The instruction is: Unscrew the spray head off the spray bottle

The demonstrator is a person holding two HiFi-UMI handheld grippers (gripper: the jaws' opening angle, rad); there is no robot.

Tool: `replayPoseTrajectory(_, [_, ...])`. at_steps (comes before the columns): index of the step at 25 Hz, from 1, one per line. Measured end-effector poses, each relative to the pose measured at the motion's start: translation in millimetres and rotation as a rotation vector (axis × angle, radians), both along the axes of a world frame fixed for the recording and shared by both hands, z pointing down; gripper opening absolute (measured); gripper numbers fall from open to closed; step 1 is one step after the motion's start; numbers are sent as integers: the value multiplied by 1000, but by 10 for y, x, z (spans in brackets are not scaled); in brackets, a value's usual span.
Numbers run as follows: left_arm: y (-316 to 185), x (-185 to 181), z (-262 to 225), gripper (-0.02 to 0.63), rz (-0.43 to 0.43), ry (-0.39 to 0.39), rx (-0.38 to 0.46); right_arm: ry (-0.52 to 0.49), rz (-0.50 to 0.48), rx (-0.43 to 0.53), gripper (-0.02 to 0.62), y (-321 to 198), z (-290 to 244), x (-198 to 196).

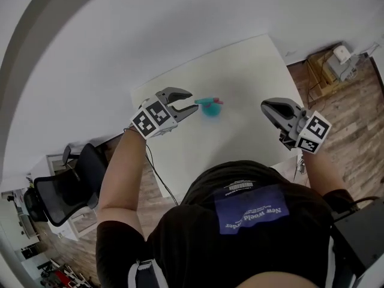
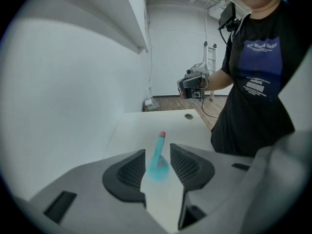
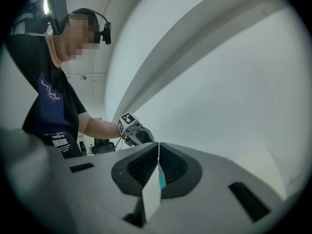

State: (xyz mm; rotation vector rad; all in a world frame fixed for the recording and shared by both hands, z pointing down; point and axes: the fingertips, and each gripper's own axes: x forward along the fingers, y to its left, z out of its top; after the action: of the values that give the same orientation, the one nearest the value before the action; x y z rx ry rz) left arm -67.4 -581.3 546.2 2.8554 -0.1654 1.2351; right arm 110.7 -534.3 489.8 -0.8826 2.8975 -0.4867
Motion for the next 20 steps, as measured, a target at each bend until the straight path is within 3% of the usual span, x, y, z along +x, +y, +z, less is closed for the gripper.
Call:
replayPoseTrajectory(1, [-19,25,25,154,9,-7,-21,-3,8,-3,-3,-12,12,33])
replayPoseTrajectory(10, [70,228,435,158,197,-176,-34,-23,53,-28,-3,9,152,252])
replayPoseTrajectory(20, [48,241,852,158,237,-341,-38,-34,68,-41,-3,23,210,358])
